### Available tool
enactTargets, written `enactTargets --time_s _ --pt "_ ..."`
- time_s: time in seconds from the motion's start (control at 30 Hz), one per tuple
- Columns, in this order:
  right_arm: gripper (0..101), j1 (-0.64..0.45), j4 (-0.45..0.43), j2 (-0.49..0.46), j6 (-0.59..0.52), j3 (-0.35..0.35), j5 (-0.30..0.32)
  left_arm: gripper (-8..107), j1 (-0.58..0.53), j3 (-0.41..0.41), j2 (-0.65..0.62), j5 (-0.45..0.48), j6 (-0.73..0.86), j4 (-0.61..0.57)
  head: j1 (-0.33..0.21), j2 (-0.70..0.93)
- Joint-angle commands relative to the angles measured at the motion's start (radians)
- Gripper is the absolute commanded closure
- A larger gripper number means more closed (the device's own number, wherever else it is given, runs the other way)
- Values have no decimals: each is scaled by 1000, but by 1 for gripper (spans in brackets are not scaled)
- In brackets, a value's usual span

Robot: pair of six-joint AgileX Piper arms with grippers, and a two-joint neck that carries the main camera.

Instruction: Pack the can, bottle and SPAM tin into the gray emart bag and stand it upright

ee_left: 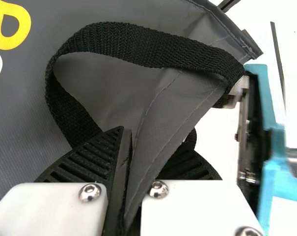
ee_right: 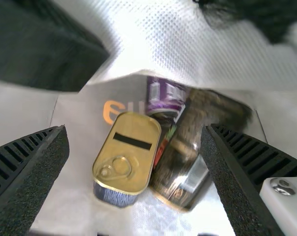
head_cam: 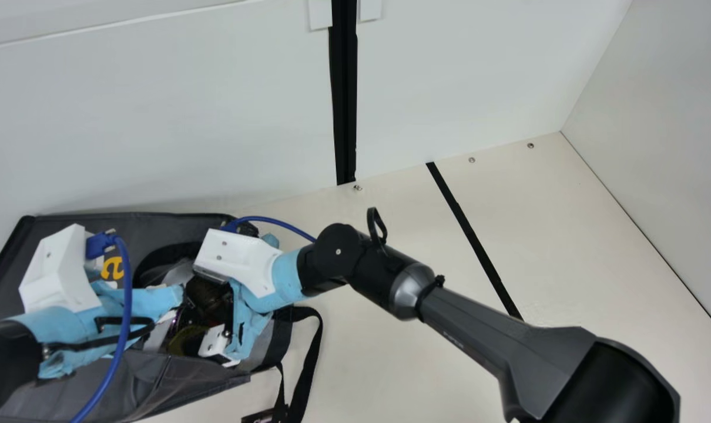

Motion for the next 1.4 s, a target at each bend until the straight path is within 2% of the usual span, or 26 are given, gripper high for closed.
enactTargets --time_s 0.0,0.67,1.37 --pt "6 -9 3 -16 -2 15 3 107 0 0 0 0 0 0 -23 -1" --pt "6 -132 1 -224 -14 202 38 107 0 0 0 0 0 0 -23 -1" --pt "6 -280 -84 -491 70 364 71 107 0 0 0 0 0 0 -23 -1"
